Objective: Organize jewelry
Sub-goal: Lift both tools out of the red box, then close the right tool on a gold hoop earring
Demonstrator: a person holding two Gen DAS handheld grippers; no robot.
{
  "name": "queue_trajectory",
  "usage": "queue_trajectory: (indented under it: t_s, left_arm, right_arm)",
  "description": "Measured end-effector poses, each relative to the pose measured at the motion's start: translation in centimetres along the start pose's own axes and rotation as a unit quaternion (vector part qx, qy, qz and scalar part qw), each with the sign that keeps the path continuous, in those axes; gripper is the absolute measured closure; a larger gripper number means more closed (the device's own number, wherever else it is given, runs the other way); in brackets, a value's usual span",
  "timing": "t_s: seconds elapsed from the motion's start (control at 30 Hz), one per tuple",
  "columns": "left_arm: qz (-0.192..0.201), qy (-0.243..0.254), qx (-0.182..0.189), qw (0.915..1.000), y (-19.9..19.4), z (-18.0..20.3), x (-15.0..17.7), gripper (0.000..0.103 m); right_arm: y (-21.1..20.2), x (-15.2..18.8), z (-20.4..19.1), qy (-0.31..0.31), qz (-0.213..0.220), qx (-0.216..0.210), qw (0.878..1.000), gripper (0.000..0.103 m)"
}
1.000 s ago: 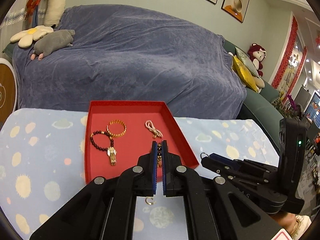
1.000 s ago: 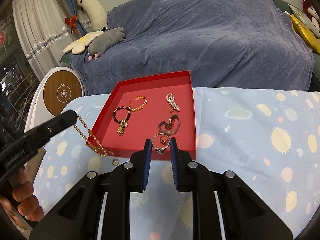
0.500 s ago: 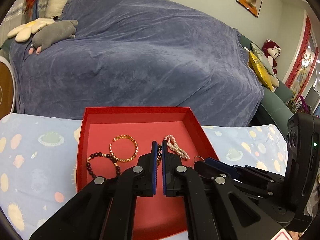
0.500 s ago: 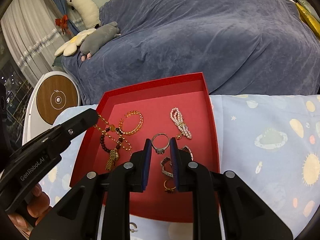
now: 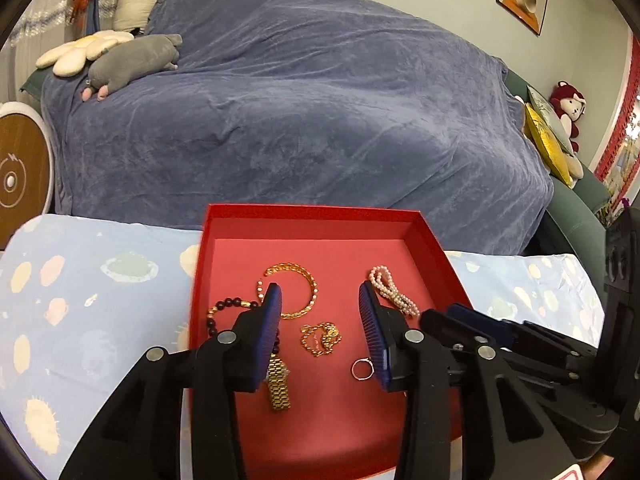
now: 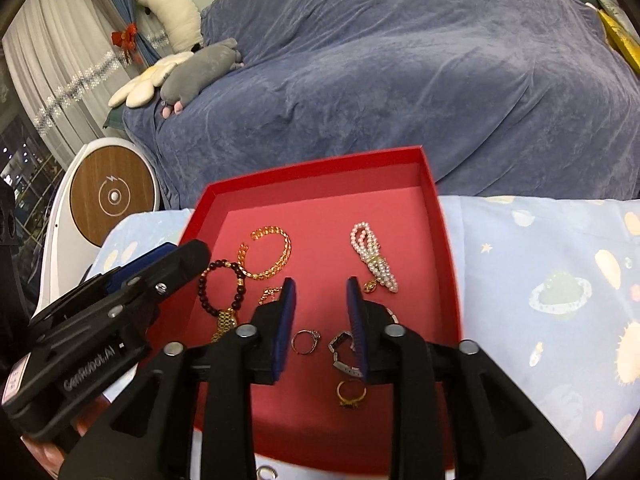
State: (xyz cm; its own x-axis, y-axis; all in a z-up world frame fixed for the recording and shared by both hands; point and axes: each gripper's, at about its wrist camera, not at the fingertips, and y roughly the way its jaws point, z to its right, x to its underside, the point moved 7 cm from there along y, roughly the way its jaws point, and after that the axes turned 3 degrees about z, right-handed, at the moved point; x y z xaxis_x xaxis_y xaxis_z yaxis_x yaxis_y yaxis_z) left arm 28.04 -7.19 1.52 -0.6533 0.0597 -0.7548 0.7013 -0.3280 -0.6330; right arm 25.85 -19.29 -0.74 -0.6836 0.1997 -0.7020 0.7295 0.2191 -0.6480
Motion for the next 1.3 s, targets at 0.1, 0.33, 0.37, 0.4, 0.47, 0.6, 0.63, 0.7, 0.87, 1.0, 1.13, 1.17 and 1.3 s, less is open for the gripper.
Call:
queue_trajectory:
  t_s: [0.1, 0.33, 0.37, 0.4, 0.47, 0.6, 0.63, 0.7, 0.87, 1.0, 1.13, 1.17, 1.3]
  left_arm:
    - [0.015, 0.007, -0.013, 0.9998, -3.0, -0.3, 0.2, 0.059]
    - [0.011, 0.013, -0.033, 0.9993, -8.8, -0.7, 3.5, 0.058]
    - [0.007, 0.015, -0.035, 0.9992, -9.3, -0.6, 4.2, 0.058]
    - [0.005, 0.017, -0.038, 0.9991, -9.8, -0.6, 4.9, 0.058]
    - [0.000, 0.021, -0.046, 0.9987, -10.7, -0.6, 6.4, 0.058]
    - [-0.014, 0.018, -0.064, 0.9977, -11.2, -1.1, 9.5, 0.053]
    - [-0.017, 0.018, -0.070, 0.9972, -11.1, -1.3, 10.1, 0.053]
    - [-0.024, 0.023, -0.085, 0.9959, -10.8, -1.6, 10.9, 0.053]
    - [-0.034, 0.019, -0.087, 0.9955, -9.9, -2.4, 12.1, 0.053]
    - [-0.042, 0.020, -0.089, 0.9949, -9.3, -2.6, 12.7, 0.053]
    - [-0.054, 0.019, -0.089, 0.9944, -8.6, -2.7, 13.3, 0.053]
    - [-0.058, 0.017, -0.087, 0.9943, -8.5, -2.8, 13.5, 0.053]
    - [-0.070, 0.012, -0.089, 0.9935, -8.0, -3.4, 14.1, 0.053]
  right_arm:
    - [-3.6, 0.6, -0.2, -0.012, 0.011, 0.006, 1.000, 0.068]
    - [-10.0, 5.4, 0.3, -0.011, 0.009, 0.009, 1.000, 0.056]
    - [-10.6, 6.3, 0.4, -0.008, 0.007, 0.011, 1.000, 0.056]
    - [-10.9, 7.0, 0.3, -0.007, 0.005, 0.011, 1.000, 0.056]
    - [-11.5, 8.7, 0.3, -0.003, -0.002, 0.015, 1.000, 0.056]
    - [-12.0, 11.7, 0.0, -0.006, -0.014, 0.024, 1.000, 0.056]
    - [-11.8, 12.2, -0.2, -0.011, -0.016, 0.026, 0.999, 0.056]
    - [-11.5, 12.7, -0.6, -0.028, -0.020, 0.031, 0.999, 0.054]
    - [-10.3, 13.4, -0.9, -0.041, -0.024, 0.034, 0.998, 0.054]
    - [-9.2, 13.5, -1.5, -0.056, -0.027, 0.037, 0.997, 0.054]
    - [-7.9, 13.5, -2.3, -0.070, -0.032, 0.033, 0.996, 0.054]
    - [-7.5, 13.5, -2.4, -0.073, -0.035, 0.032, 0.996, 0.054]
    - [-5.6, 13.7, -3.1, -0.086, -0.046, 0.031, 0.995, 0.054]
